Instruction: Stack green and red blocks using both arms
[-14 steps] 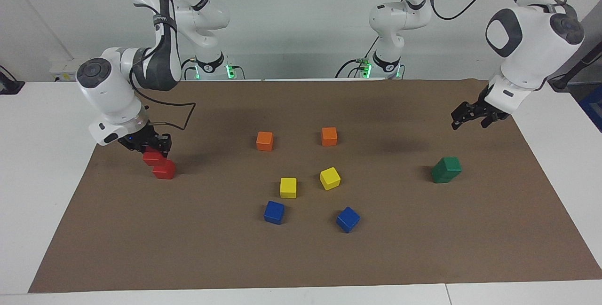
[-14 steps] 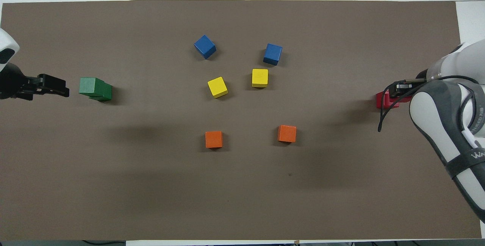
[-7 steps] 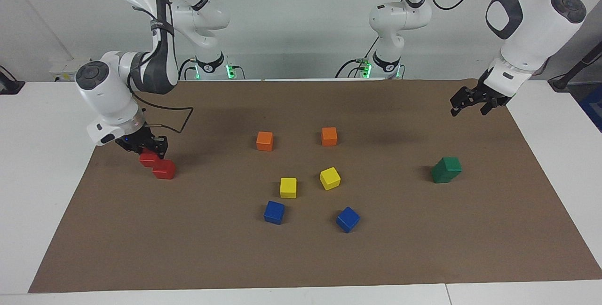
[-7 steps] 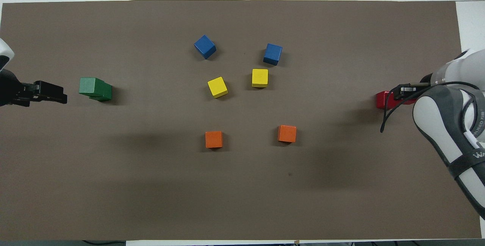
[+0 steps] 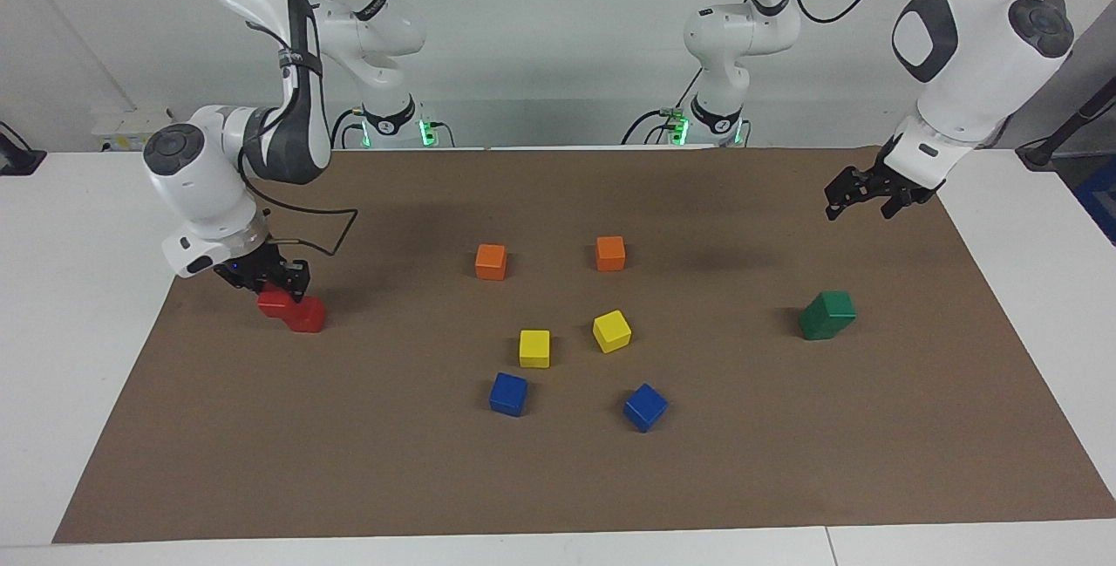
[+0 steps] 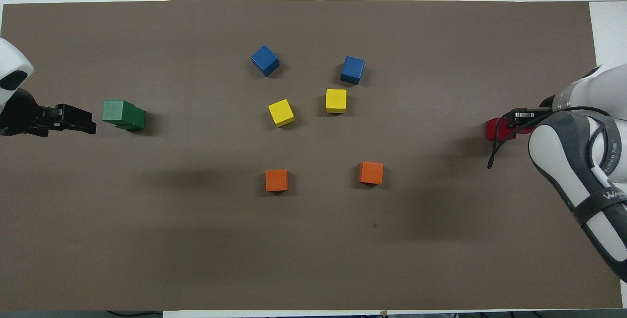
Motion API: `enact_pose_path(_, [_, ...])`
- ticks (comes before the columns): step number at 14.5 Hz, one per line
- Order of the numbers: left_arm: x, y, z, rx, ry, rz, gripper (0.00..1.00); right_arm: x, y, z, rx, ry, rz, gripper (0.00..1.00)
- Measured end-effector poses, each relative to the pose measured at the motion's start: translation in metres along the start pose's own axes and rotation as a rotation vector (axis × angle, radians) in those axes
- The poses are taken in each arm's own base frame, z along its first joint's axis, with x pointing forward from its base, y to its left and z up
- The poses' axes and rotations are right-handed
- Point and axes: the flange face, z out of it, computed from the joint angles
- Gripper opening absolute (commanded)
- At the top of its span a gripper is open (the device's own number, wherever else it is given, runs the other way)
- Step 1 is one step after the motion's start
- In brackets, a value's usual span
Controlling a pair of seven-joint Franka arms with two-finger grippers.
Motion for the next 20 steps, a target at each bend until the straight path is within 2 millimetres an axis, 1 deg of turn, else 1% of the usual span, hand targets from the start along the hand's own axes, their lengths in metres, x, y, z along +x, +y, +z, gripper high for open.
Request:
enact_pose_path(6, [-0.001, -0.002, -0.001, 0.000, -0.004, -0.003, 1.00, 0.000, -0.006, 0.000, 0.001, -0.001, -0.011, 0.00])
enact_pose_path(10, [-0.001, -0.004, -0.002, 0.023, -0.005, -0.001, 1.00, -0.001, -0.012, 0.004, 0.002, -0.009, -0.020, 0.00])
enact_pose_path(13, [0.000, 0.000, -0.003, 0.024, -0.002, -0.002, 1.00, -0.002, -0.012, 0.007, 0.002, -0.013, -0.021, 0.00])
enact_pose_path(15, [0.000, 0.008, -0.005, 0.025, 0.001, -0.006, 1.00, -0.002, -0.013, 0.007, 0.002, -0.010, -0.022, 0.00])
enact_pose_path(18, [-0.001, 0.015, -0.014, 0.026, -0.004, -0.005, 1.00, -0.001, -0.013, 0.006, 0.002, -0.005, -0.023, 0.00])
enact_pose_path(20, [-0.002, 0.016, -0.030, 0.027, 0.006, -0.003, 1.00, -0.002, -0.014, 0.010, 0.002, -0.012, -0.023, 0.00])
